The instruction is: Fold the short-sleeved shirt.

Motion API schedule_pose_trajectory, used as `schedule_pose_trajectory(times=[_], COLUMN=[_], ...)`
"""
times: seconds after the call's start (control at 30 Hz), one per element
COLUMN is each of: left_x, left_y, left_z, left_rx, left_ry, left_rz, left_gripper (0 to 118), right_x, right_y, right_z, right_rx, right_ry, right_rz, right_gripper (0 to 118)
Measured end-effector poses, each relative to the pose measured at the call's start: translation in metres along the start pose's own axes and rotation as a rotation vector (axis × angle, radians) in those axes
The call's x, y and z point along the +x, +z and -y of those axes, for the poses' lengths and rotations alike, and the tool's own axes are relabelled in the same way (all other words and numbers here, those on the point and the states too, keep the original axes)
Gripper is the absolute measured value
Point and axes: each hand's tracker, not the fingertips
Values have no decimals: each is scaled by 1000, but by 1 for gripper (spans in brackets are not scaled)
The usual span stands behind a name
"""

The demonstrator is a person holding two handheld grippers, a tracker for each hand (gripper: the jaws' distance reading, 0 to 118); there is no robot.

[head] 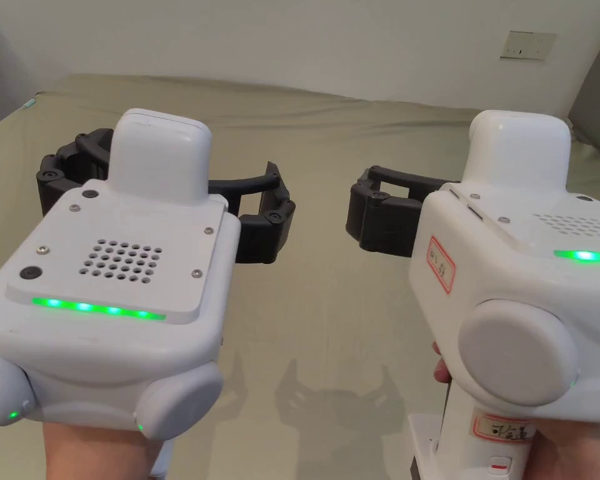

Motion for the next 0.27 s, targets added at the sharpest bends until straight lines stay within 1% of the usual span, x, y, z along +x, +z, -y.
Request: schedule_pose_trajectory(times=[0.17,0.27], left_x=[1,2], left_y=[-1,-2], left_z=[2,2], left_rx=[-7,-11], left_ry=[-6,-13], left_rz=[0,1], left_gripper=[117,117], right_x=[7,7], right_y=[-7,-10], right_z=[5,8], right_rx=[3,-20], right_ry=[3,-1], right_rz=[-24,-10], right_gripper=[118,118])
